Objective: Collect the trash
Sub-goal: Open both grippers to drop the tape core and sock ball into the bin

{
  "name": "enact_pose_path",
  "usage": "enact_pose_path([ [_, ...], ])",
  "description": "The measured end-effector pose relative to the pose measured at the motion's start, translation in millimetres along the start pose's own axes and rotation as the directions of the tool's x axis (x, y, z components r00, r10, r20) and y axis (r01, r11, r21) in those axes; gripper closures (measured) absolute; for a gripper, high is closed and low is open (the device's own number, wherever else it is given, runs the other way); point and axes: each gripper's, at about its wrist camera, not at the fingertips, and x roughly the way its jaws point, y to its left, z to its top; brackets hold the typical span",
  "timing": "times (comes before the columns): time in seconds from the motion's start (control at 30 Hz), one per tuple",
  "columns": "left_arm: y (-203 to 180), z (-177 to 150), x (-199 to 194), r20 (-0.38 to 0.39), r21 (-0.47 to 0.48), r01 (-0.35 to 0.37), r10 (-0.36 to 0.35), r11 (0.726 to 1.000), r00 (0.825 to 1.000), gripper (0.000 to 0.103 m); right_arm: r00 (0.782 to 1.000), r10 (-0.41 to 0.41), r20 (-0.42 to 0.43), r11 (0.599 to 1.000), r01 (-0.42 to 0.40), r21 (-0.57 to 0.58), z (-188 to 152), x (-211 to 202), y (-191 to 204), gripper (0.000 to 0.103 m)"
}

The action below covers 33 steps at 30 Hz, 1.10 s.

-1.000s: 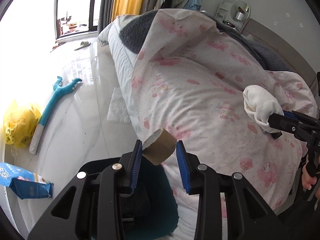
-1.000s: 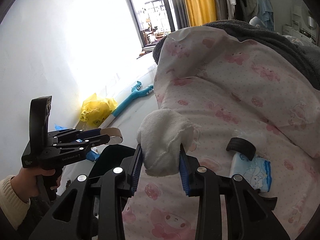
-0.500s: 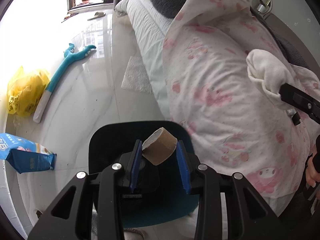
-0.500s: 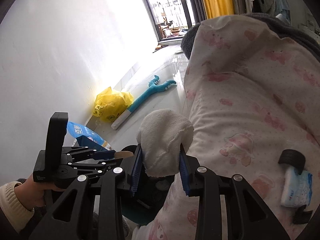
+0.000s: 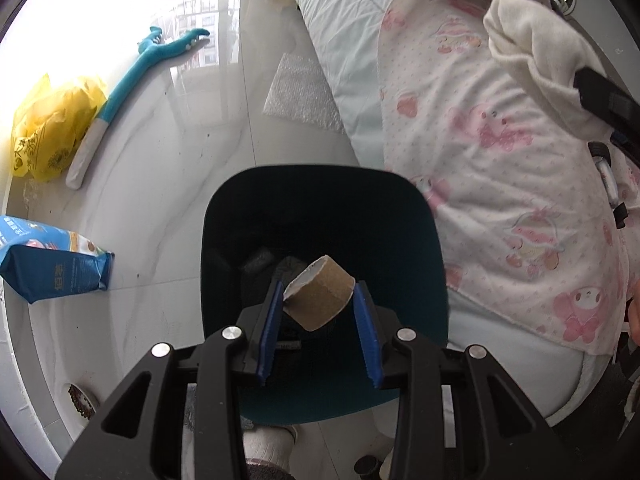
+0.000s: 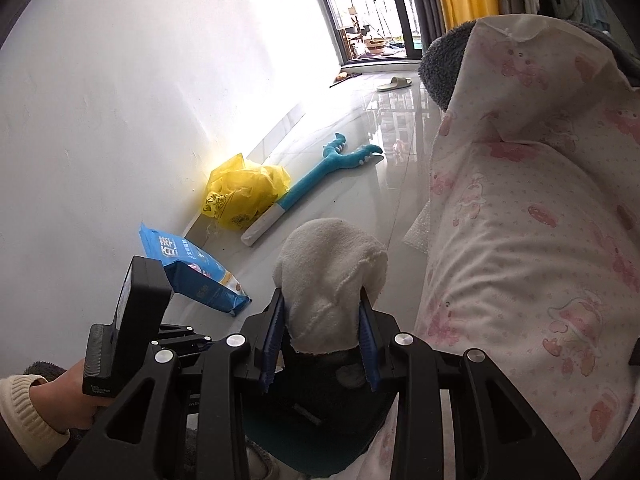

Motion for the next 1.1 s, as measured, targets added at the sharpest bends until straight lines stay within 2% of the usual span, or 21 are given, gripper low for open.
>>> enact_pose_path([
  [0.13,1,-5,3,-0.030,0.026,-0.028,0.029,0.999,0.999,0.047,1.000,0.000,-0.017,1.000,-0.001,-0.011,1,9,6,0.068],
  [0.27,5,-6,-4,-0.017,0.020,-0.019,0.019,1.000,1.000,0.039,0.999,-0.004,-0.049,1.000,0.003,-0.016,-1,22,12,0.068],
  [0.47,15,-6,-23,0.041,-0.008,-0.006,0.006,1.000,0.999,0.036,0.994,-0.017,-0.106,1.000,0.015,-0.020,-8,42,19,0.068],
  [0.63,22,-6,-46,0.129,-0.026,-0.002,0.005,1.000,0.992,0.033,0.984,-0.035,-0.175,0.999,0.038,0.015,-16,62,16,0.068],
  [0.9,27,0,-87,0.290,-0.033,0.005,0.005,0.999,0.957,0.032,0.962,-0.040,-0.269,0.998,0.050,0.029,-30,89,20,0.068],
  [1.1,28,5,-114,0.397,-0.017,0.012,-0.004,1.000,0.918,0.032,0.943,-0.063,-0.326,0.998,0.070,0.008,-39,106,24,0.064],
])
